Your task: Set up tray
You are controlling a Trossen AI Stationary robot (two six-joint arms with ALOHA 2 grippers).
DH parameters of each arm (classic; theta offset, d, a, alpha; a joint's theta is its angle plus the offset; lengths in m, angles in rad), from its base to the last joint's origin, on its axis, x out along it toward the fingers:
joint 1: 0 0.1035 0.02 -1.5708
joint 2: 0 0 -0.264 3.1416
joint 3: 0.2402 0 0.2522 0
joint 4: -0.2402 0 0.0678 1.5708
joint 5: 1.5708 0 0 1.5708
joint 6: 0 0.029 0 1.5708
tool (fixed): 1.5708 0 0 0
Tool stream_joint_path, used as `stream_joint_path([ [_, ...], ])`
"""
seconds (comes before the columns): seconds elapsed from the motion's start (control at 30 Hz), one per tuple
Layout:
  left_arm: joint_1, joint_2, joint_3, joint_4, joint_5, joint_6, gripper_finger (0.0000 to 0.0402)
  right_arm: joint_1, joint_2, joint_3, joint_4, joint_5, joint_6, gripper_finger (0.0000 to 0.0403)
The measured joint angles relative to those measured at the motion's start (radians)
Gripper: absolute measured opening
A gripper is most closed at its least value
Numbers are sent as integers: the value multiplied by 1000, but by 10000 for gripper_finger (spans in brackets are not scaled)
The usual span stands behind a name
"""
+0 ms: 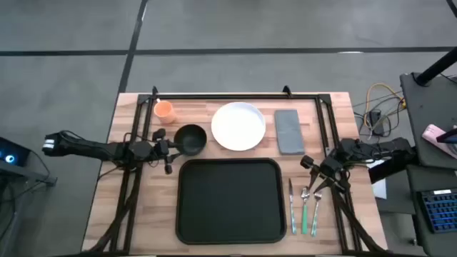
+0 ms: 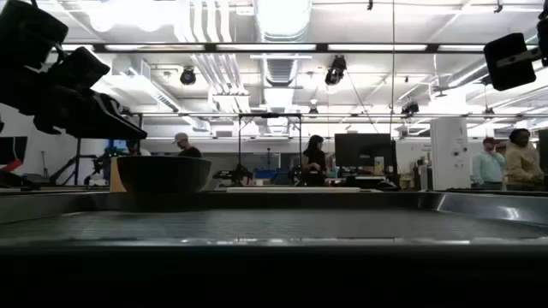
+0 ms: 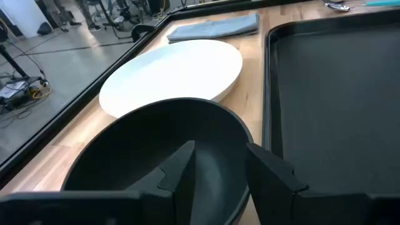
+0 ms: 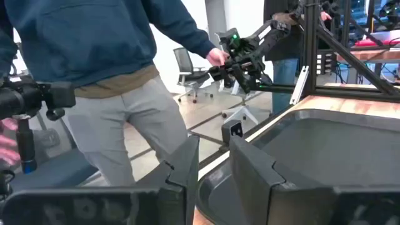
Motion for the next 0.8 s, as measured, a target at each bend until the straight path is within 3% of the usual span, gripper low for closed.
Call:
stream_joint_path([
  [0.8,1,-1,-1,22,0,-2,117,0,0,0,0,1,0,81],
])
